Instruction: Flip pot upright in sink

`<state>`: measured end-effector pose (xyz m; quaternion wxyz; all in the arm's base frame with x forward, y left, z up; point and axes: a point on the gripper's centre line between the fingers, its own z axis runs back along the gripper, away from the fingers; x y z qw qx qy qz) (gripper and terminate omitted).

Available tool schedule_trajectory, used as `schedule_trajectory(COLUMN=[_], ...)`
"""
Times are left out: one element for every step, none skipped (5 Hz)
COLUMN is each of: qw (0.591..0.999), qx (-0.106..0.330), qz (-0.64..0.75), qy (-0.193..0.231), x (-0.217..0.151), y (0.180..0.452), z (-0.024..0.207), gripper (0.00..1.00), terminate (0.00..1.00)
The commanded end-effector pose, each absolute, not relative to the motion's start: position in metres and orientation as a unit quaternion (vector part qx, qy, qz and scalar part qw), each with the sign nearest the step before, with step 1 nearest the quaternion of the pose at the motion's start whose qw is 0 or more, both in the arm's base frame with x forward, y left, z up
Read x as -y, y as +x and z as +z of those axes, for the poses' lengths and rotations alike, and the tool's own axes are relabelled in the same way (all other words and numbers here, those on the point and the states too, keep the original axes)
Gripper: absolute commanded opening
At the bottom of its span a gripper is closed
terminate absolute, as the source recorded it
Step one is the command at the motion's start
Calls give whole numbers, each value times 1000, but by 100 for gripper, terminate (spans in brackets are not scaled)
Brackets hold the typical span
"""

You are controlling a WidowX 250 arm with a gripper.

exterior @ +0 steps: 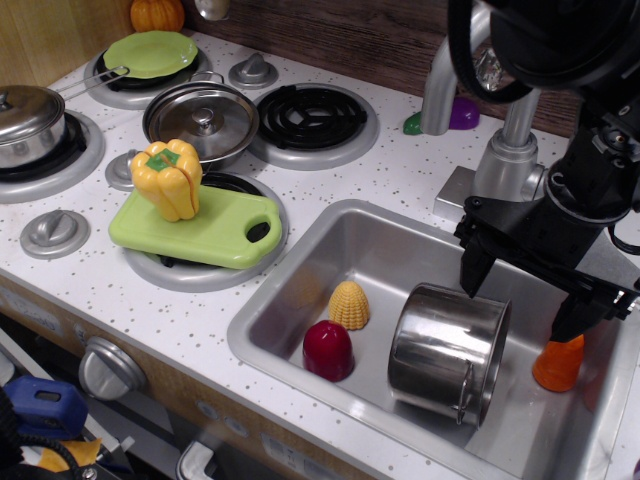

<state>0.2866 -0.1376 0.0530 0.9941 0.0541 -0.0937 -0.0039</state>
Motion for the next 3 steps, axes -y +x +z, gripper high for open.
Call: schedule_trajectory(qw=[994,990,982], qx=[94,79,82], qz=[-4,-34,-54], qy=[54,110,162], x=[138,141,141], y=[287,288,289], z=[53,51,42], gripper=[100,100,100], terminate=[0,0,0])
